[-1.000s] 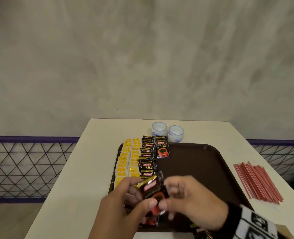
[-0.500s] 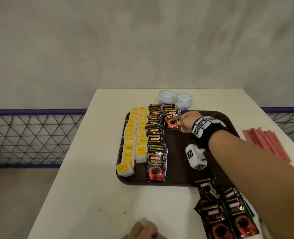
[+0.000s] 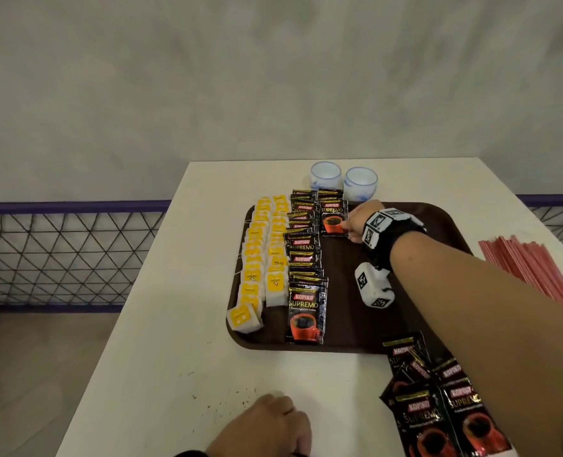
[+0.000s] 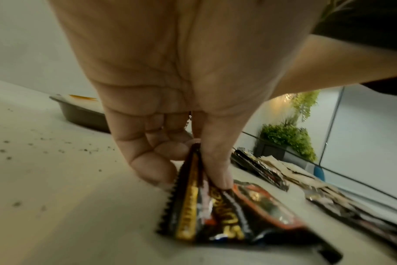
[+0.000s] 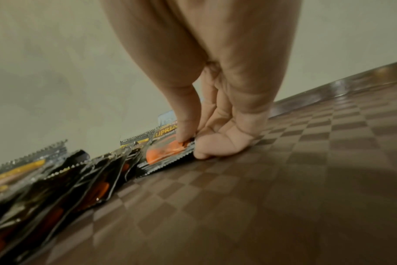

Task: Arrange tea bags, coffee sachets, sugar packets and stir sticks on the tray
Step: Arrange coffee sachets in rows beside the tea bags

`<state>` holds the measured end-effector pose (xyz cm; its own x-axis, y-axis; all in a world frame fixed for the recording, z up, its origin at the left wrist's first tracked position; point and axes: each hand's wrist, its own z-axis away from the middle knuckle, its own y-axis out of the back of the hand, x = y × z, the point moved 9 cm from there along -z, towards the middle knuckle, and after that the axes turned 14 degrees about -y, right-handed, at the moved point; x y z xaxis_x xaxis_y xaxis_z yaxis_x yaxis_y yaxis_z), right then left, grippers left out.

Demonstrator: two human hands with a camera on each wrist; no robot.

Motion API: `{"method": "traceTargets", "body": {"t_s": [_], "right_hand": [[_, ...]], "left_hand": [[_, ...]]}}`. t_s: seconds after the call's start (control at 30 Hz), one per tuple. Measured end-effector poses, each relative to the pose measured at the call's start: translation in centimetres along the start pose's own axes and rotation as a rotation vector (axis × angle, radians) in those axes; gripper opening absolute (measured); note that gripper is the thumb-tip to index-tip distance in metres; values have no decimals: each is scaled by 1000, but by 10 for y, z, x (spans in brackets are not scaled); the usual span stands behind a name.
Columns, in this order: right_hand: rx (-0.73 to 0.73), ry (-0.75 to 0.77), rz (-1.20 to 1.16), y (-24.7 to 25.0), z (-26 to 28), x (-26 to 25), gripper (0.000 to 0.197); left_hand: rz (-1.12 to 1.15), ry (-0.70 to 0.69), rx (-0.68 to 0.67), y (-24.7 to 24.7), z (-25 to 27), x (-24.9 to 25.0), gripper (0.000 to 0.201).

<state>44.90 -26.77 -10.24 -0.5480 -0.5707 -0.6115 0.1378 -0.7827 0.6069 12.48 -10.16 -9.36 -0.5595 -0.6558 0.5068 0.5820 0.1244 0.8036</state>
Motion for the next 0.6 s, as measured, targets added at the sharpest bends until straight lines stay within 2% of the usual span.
{"method": "traceTargets", "body": {"t_s": [0.03,0.1,0.13,0.2,0.3,0.37,0.47,0.53,0.6], "right_hand": [[-3,-17,21,-1,1,0,23],[-3,-46,34,-5,-2,0,23],[3,-72,82,-7,-4,1,28],[18,-115,146,-9,-15,5,44],[57,-105,113,-1,3,-3,36],[148,-34,72,16,23,-11,35],[97,124,74,35,78,-25,19],[29,248,194,42,126,-25,18],[-5,342,463,44,175,-7,24]], "left_hand": [[75,-1,89,6,1,-2,32],[268,41,182,19,6,-4,13],[327,64,233,26,8,-9,12],[336,73,328,38,13,-18,30],[353,66,492,70,22,-20,32],[439,53,594,88,25,-23,25],[655,11,736,115,23,-27,20],[726,-10,762,127,13,-27,23],[771,-6,758,129,0,-25,28]]}}
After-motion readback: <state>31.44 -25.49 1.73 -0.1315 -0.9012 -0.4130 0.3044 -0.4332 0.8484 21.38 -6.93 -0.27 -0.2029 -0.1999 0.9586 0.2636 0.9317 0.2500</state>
